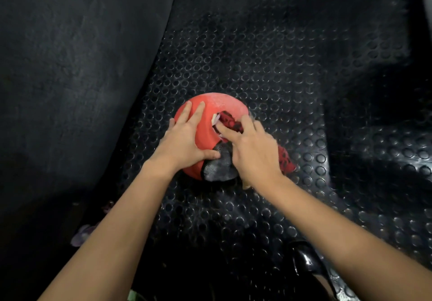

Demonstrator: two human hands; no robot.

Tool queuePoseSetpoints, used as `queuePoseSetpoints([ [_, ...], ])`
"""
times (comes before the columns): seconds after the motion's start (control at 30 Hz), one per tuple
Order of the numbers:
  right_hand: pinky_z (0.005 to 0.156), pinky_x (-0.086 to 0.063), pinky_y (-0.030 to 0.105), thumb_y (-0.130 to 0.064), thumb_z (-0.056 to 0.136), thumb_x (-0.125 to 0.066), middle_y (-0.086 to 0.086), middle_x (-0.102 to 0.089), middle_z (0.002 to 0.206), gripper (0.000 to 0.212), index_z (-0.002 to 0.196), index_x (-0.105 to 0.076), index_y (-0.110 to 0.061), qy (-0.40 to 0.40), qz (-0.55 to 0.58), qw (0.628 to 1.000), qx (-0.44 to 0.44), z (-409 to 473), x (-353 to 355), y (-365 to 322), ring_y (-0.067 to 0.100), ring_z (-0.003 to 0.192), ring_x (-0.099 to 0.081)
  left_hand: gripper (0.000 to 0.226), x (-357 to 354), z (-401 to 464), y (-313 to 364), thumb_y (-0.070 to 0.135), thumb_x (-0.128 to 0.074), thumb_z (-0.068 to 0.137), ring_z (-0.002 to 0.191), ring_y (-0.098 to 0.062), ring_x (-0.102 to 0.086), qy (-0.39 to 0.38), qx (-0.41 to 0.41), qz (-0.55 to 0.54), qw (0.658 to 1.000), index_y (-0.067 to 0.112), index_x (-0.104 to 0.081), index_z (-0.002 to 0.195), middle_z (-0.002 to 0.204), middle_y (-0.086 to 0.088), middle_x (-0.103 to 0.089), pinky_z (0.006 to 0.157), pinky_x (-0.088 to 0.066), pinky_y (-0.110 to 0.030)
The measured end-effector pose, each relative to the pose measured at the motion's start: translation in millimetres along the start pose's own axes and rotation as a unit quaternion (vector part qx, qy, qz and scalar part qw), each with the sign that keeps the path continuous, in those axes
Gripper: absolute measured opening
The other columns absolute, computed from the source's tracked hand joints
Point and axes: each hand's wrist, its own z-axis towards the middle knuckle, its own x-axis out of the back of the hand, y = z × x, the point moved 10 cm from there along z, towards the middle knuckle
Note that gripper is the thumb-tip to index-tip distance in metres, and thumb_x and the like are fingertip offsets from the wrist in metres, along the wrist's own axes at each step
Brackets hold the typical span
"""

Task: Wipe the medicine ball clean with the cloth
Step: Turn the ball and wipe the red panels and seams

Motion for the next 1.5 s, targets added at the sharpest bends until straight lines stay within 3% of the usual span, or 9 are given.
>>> queuePoseSetpoints([
  [0.1,0.05,-0.045,0.032,-0.011,0.078,-0.057,0.008,-0.054,0.091,0.053,0.125,-0.059,-0.034,-0.017,-0.022,0.997,0.072,-9.4,-4.6,-12.1,0.025,0.074,-0.053,0.124,-0.5,0.8,1.0,0.048,-0.083,0.062,0.147,-0.029,-0.003,0.001,-0.001,-0.009,1.0,0.036,0.003,0.152,0.16,0.007,0.01,0.118,-0.011,-0.048],
  [0.27,0.068,-0.044,0.035,-0.015,0.093,-0.043,0.004,-0.046,0.114,0.053,0.137,-0.041,-0.044,-0.06,0.012,0.994,-0.093,14.0,-8.5,28.2,0.023,0.097,-0.047,0.124,1.1,1.4,-2.6,0.048,-0.083,0.062,0.147,-0.03,-0.003,-0.001,0.019,-0.017,1.0,0.038,0.003,0.151,0.16,0.008,0.011,0.117,-0.01,-0.048],
  [0.43,0.051,-0.043,0.03,-0.012,0.08,-0.057,0.007,-0.053,0.094,0.052,0.127,-0.056,-0.035,-0.03,-0.023,0.998,0.04,-9.5,-5.0,0.5,0.025,0.076,-0.053,0.124,0.1,-4.8,-0.7,0.047,-0.083,0.062,0.147,-0.029,-0.002,0.009,0.01,-0.027,1.0,0.037,0.002,0.151,0.16,0.007,0.01,0.118,-0.009,-0.048],
  [0.57,0.06,-0.043,0.033,-0.012,0.091,-0.047,0.006,-0.048,0.107,0.053,0.136,-0.044,-0.042,-0.043,0.003,0.994,-0.1,5.6,-8.4,31.5,0.024,0.09,-0.048,0.124,-0.7,-2.9,-1.1,0.048,-0.083,0.062,0.147,-0.031,0.0,0.008,0.018,-0.02,1.0,0.036,0.003,0.152,0.16,0.006,0.01,0.117,-0.009,-0.05],
  [0.73,0.05,-0.046,0.033,-0.01,0.077,-0.055,0.007,-0.054,0.094,0.059,0.13,-0.053,-0.036,-0.025,-0.02,0.999,0.04,-20.8,-10.6,0.6,0.026,0.075,-0.052,0.125,-0.6,-4.9,-3.7,0.048,-0.083,0.062,0.147,-0.03,-0.001,0.011,0.017,-0.035,0.999,0.037,0.003,0.151,0.16,0.008,0.01,0.118,-0.011,-0.05],
  [0.87,0.056,-0.04,0.031,-0.008,0.086,-0.052,0.007,-0.051,0.103,0.056,0.132,-0.05,-0.04,-0.018,0.017,0.995,-0.1,-8.2,-10.3,33.0,0.025,0.082,-0.05,0.124,-0.6,-1.5,-2.2,0.048,-0.083,0.062,0.147,-0.032,0.001,0.009,0.024,-0.037,0.999,0.037,0.002,0.151,0.16,0.008,0.01,0.116,-0.009,-0.052],
  [1.03,0.053,-0.047,0.033,-0.009,0.08,-0.055,0.006,-0.051,0.094,0.059,0.131,-0.052,-0.037,-0.011,-0.003,1.0,-0.006,-21.5,-10.5,8.2,0.024,0.077,-0.051,0.123,1.8,-3.7,-1.5,0.046,-0.083,0.063,0.147,-0.026,-0.002,0.015,0.009,-0.048,0.999,0.035,0.001,0.152,0.16,0.007,0.009,0.117,-0.006,-0.048],
  [1.2,0.067,-0.04,0.032,-0.012,0.093,-0.045,0.002,-0.044,0.111,0.053,0.136,-0.043,-0.043,-0.048,0.07,0.977,-0.197,-5.3,-22.6,62.0,0.022,0.098,-0.047,0.123,0.0,-1.7,-4.9,0.047,-0.083,0.062,0.147,-0.031,0.001,0.007,0.028,-0.051,0.998,0.037,0.002,0.151,0.16,0.01,0.011,0.115,-0.007,-0.055],
  [1.5,0.07,-0.04,0.034,-0.013,0.095,-0.043,0.002,-0.044,0.108,0.051,0.135,-0.044,-0.044,-0.069,0.085,0.974,-0.197,-8.8,-28.9,71.3,0.022,0.097,-0.047,0.123,-1.8,-7.4,-2.2,0.044,-0.083,0.063,0.146,-0.031,0.006,0.012,0.017,-0.051,0.998,0.036,0.003,0.152,0.159,0.01,0.012,0.115,-0.004,-0.053],
])
